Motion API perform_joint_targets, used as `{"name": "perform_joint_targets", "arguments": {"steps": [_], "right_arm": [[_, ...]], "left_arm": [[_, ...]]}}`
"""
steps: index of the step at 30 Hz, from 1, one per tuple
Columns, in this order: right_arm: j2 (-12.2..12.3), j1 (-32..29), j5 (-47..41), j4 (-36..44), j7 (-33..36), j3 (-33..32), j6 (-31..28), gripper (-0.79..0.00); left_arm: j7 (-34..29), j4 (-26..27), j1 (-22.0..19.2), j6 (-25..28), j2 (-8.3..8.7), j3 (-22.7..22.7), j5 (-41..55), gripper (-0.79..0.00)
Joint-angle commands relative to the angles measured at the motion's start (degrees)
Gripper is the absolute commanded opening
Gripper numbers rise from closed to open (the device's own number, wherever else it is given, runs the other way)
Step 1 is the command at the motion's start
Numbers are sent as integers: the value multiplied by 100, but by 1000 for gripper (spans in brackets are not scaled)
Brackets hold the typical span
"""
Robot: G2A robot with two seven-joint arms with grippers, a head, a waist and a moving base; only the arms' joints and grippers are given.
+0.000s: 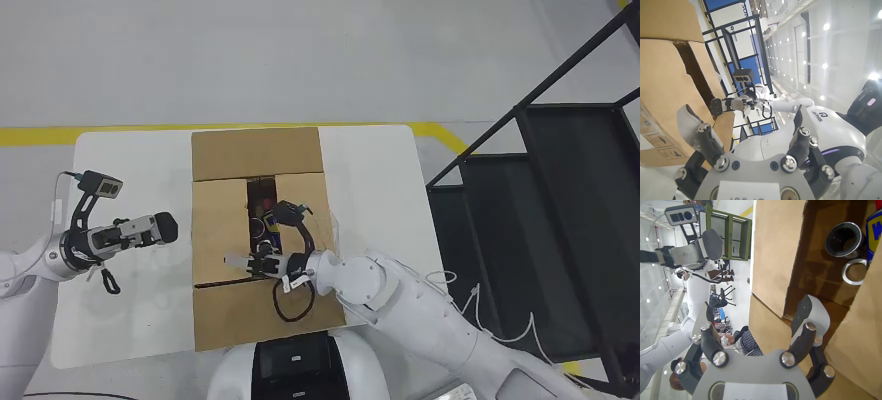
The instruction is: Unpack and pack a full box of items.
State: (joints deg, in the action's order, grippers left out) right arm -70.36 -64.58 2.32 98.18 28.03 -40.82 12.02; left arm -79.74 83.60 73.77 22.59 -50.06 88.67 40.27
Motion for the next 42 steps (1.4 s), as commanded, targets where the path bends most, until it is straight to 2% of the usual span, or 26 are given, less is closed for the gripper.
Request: {"name": "perform_joint_targets", "arguments": {"steps": [1, 5, 12, 15, 19, 23, 29, 31, 33, 37, 42], "right_arm": [[-75, 131, -100, -253, -74, 97, 135, 0], [-211, 282, -506, -571, -57, 214, -218, 0], [-340, 407, -683, -467, -82, 267, -1273, 0], [-428, 518, -757, -505, -175, 348, -1556, 0], [-686, 872, -840, -861, -324, 765, -1952, 0], [-1065, 1335, -777, -1334, -556, 1322, -2234, 0], [-1704, 1926, -850, -2213, -639, 1986, -2204, 0], [-1850, 1985, -859, -2461, -670, 2082, -2264, 0], [-1929, 2017, -753, -2489, -717, 2103, -2243, 0], [-1973, 2016, -563, -2269, -684, 2012, -1956, 0], [-1706, 1626, 9, -1442, -555, 1654, -1356, 0]], "left_arm": [[8, 27, 21, -6, 10, 60, -33, 0], [26, 56, 71, -28, 28, 196, -15, 0], [213, 153, 127, 52, 27, 376, 194, 0], [373, 195, 151, 116, 14, 445, 370, 0], [494, 319, 190, 229, -8, 549, 713, 0], [457, 507, 270, 288, -18, 758, 1158, 0], [181, 588, 374, -22, 4, 937, 1178, 0], [114, 421, 351, -254, 33, 978, 867, 0], [147, 183, 296, -499, 72, 919, 146, 0], [766, -90, 323, -696, 77, 740, -746, 0], [1208, -370, 419, -890, 99, 707, -1450, 0]]}}
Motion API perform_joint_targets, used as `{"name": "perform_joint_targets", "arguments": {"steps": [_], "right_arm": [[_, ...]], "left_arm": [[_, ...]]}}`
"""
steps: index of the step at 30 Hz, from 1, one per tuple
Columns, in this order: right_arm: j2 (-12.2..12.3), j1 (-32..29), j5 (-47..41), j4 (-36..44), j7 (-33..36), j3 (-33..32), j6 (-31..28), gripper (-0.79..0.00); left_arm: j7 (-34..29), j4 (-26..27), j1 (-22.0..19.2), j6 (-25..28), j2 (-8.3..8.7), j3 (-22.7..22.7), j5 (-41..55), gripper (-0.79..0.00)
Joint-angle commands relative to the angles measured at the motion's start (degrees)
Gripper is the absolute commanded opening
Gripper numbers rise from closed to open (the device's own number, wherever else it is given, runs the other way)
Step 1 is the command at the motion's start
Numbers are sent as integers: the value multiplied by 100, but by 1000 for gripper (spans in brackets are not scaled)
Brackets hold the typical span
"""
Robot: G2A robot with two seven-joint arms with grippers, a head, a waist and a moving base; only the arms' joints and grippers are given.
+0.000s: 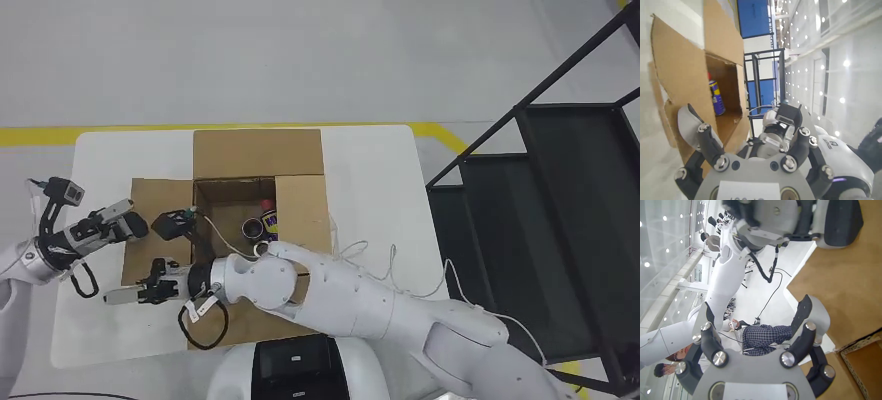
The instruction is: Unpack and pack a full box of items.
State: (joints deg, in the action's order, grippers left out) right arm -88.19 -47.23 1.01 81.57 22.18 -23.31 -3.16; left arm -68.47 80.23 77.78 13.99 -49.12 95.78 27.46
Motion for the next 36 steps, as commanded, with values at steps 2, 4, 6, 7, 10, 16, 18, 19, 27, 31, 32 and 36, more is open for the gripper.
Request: {"name": "perform_joint_targets", "arguments": {"steps": [2, 4, 6, 7, 10, 16, 18, 19, 27, 31, 32, 36], "right_arm": [[258, -395, 412, 679, 129, -349, 449, 0], [454, -742, 661, 1167, 282, -648, 696, 0], [650, -1121, 929, 1645, 445, -982, 883, 0], [744, -1329, 1044, 1879, 518, -1162, 959, 0], [1006, -1975, 1391, 2498, 703, -1739, 1130, 0], [1363, -3151, 1544, 3065, 775, -2907, 1023, 0], [1436, -3436, 1520, 3137, 785, -3205, 911, 0], [1465, -3555, 1502, 3175, 793, -3326, 854, 0], [1592, -4022, 1454, 3431, 968, -3772, 560, 0], [1641, -4161, 1405, 3537, 1115, -3934, 452, 0], [1657, -4210, 1370, 3577, 1173, -3986, 410, 0], [1724, -4430, 1211, 3706, 1397, -4250, 249, 0]], "left_arm": [[196, -104, 58, -68, 2, -46, -273, 0], [280, -173, 70, -72, -4, -118, -384, 0], [299, -255, 38, -67, -23, -243, -377, 0], [291, -298, 7, -54, -33, -334, -428, 0], [329, -439, -154, -18, -73, -663, -638, 0], [526, -557, -412, -2, -190, -1289, -735, 0], [507, -581, -468, 6, -212, -1416, -771, 0], [483, -591, -497, 16, -219, -1461, -780, 0], [324, -134, -527, 271, -126, -859, -446, 0], [46, 590, -363, 240, -51, -356, -80, 0], [-21, 781, -352, 208, -40, -299, -35, 0], [-137, 1379, -541, 66, -52, -634, -315, 0]]}}
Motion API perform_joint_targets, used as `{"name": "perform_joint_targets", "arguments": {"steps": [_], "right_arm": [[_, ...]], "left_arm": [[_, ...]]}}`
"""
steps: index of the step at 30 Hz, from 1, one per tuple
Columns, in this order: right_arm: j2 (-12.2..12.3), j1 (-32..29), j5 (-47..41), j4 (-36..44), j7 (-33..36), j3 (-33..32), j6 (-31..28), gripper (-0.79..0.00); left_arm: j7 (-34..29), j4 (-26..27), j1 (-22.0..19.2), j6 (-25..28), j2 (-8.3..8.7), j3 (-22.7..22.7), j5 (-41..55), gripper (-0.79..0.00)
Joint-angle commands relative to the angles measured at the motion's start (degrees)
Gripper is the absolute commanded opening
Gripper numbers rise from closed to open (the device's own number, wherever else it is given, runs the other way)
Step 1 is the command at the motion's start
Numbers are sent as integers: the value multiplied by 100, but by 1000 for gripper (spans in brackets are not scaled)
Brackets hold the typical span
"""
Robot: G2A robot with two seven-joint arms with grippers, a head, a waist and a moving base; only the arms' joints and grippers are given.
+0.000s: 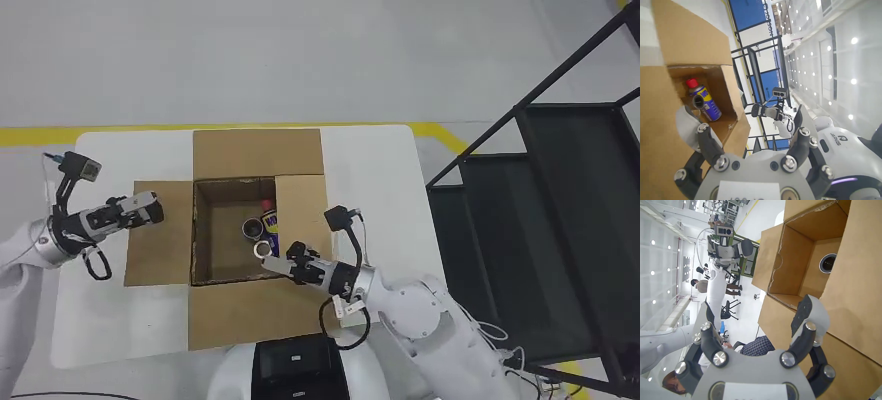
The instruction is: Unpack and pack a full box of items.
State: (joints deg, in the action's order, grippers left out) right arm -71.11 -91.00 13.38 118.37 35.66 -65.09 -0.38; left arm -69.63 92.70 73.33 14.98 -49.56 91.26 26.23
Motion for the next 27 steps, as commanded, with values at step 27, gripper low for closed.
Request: {"name": "perform_joint_targets", "arguments": {"steps": [27], "right_arm": [[237, -1051, -670, 418, 306, -986, -641, 0]], "left_arm": [[1236, -1322, -2236, 173, -870, -4002, -1070, 0]]}}
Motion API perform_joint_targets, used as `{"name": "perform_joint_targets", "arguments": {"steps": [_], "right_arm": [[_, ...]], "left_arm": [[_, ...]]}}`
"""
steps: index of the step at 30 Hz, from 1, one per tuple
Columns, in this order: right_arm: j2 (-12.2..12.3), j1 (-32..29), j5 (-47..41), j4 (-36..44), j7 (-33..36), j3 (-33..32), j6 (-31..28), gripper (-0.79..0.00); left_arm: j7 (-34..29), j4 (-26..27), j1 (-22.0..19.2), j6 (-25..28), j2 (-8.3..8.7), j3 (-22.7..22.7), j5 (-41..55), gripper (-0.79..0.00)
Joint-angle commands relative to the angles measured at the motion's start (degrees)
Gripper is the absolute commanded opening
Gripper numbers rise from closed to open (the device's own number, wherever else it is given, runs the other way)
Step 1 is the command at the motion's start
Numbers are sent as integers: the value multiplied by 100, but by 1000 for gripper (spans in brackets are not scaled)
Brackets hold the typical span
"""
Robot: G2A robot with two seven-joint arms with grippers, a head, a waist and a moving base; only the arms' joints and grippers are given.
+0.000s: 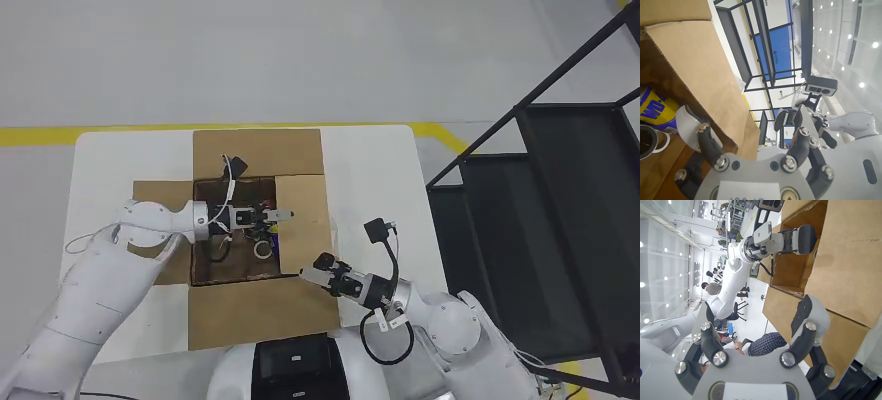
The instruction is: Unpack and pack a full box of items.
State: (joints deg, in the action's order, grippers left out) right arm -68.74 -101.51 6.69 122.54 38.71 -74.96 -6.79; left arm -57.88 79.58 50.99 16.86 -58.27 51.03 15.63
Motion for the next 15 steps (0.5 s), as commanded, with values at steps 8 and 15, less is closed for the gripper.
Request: {"name": "perform_joint_targets", "arguments": {"steps": [8, 15], "right_arm": [[-10, 334, -11, -174, 134, 470, 76, 0], [-7, 554, 72, -184, 222, 769, 239, 0]], "left_arm": [[490, -317, -89, -34, -127, -180, -239, 0], [616, -1141, -622, 250, -508, -795, 64, 0]]}}
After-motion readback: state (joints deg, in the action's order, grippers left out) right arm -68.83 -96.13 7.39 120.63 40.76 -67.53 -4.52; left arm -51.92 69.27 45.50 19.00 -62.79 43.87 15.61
